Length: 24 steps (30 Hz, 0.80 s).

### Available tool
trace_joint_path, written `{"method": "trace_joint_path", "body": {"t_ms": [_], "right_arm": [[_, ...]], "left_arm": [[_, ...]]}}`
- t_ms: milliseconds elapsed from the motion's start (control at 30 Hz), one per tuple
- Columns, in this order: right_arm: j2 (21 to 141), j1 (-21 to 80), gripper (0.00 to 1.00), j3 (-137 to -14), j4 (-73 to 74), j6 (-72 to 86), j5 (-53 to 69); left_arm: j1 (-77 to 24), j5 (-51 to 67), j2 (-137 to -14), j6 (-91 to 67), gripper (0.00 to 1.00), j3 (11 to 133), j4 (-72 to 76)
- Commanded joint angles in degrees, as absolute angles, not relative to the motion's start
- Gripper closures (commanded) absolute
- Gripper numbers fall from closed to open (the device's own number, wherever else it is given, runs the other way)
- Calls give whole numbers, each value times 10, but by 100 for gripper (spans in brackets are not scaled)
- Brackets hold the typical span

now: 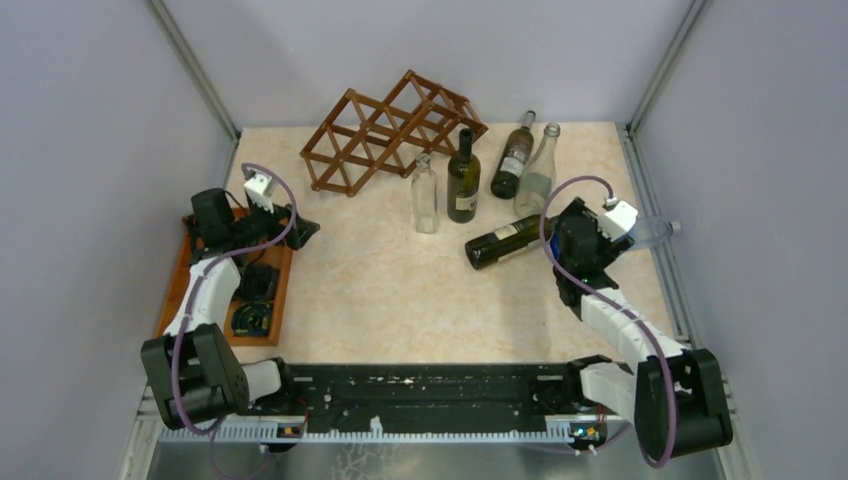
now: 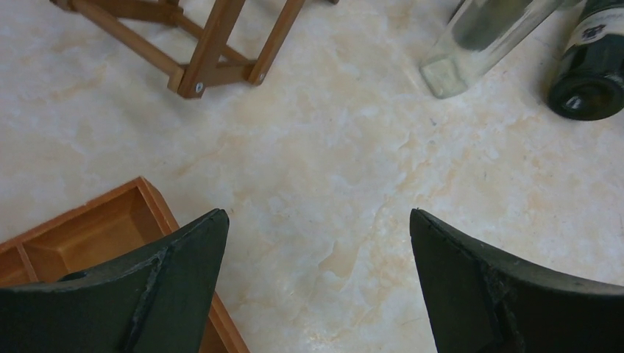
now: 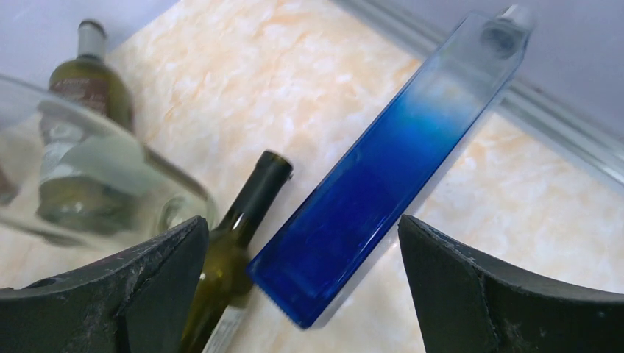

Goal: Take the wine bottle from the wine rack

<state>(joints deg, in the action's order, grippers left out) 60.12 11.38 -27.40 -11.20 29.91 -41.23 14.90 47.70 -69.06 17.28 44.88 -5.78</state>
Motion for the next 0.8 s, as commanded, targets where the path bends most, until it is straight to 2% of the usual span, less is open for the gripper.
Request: {"method": "trace_joint_path", "body": {"t_ms": [0, 167, 400, 567, 767], "right_arm": [[635, 113, 1, -238, -342, 223, -514], [719, 102, 1, -244, -437, 165, -536], [782, 94, 1, -232, -533, 91, -497], [790, 78, 1, -266, -457, 67, -475], [762, 76, 1, -258, -409, 86, -462]], "left_arm": [[152, 445, -730, 112, 1, 399, 96], [153, 425, -779, 79, 1, 360, 224], [152, 415, -839, 38, 1, 290, 420], [151, 419, -879, 11, 1, 295, 435], [151, 400, -880, 56, 1, 261, 452]]}}
